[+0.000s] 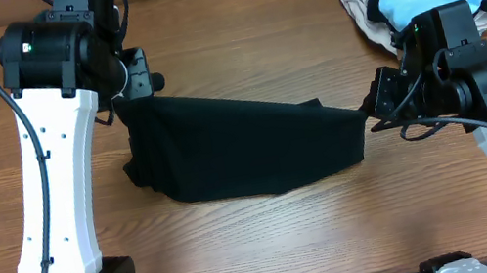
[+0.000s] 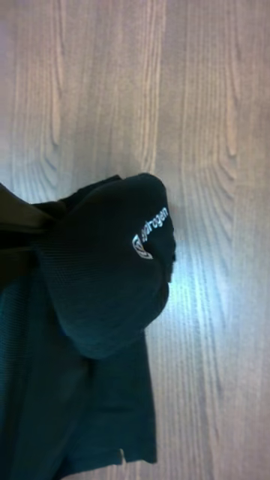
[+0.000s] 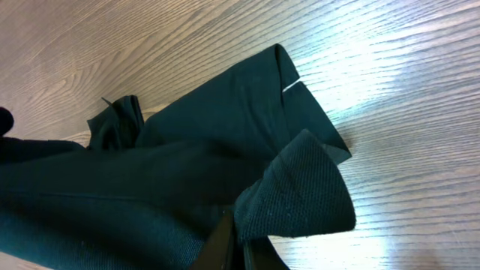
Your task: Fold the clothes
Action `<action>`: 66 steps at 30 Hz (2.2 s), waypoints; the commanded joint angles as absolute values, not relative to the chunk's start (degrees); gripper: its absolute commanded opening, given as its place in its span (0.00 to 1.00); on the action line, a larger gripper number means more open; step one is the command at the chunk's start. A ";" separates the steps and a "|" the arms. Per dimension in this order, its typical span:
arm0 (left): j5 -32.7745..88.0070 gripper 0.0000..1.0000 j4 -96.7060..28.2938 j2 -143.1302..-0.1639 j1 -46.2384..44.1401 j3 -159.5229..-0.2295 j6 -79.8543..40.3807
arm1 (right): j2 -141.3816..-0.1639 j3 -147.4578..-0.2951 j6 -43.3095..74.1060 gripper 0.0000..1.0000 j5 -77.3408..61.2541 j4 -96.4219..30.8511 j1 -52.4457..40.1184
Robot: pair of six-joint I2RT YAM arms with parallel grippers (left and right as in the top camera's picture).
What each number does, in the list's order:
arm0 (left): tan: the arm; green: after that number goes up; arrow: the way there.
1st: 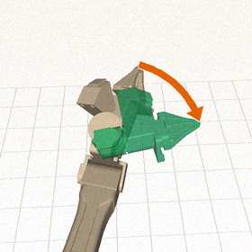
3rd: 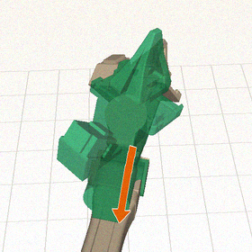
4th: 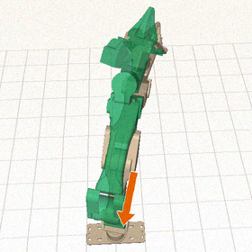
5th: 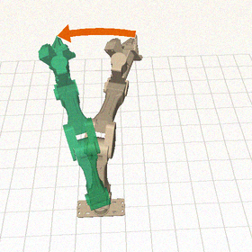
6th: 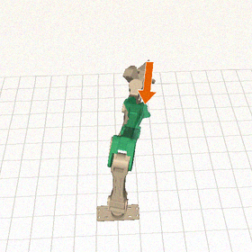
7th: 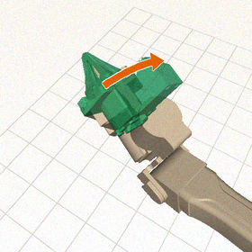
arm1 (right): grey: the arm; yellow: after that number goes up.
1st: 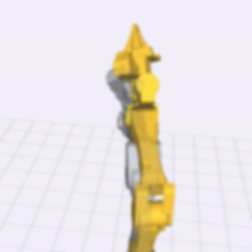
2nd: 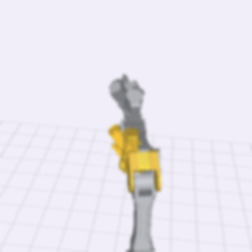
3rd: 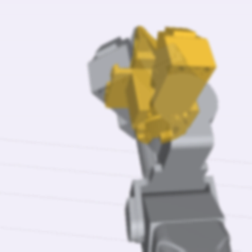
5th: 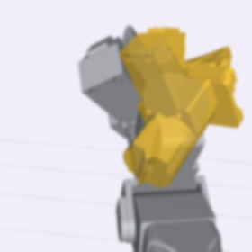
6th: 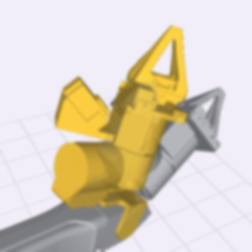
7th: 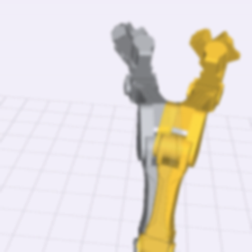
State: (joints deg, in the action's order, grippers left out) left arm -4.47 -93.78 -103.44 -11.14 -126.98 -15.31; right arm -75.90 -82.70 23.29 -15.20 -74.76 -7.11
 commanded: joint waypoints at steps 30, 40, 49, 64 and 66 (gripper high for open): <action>-5.41 0.04 -96.40 -85.54 -10.50 -125.97 -14.11 | -58.81 -82.54 22.35 0.05 -12.58 -74.30 -6.74; -28.21 0.04 -67.61 -86.76 -10.39 -125.99 -18.39 | -71.72 -82.56 16.01 0.07 -9.63 -38.30 -6.74; -30.41 0.04 -59.05 -86.50 -10.41 -128.07 -15.14 | -73.89 -89.54 15.57 0.08 -9.52 -33.21 -6.68; -21.71 0.04 -77.54 -91.94 -10.41 -126.52 -15.68 | -75.48 -90.06 15.57 0.13 -15.18 -57.89 -6.70; -19.00 0.04 -74.04 -93.10 -10.41 -126.52 -14.15 | -76.79 -90.06 15.49 0.15 -16.12 -58.81 -6.68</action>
State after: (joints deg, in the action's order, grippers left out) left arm -23.03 -77.38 -91.33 -10.76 -126.56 -15.92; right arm -75.05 -89.47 16.08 -13.32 -58.33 -7.01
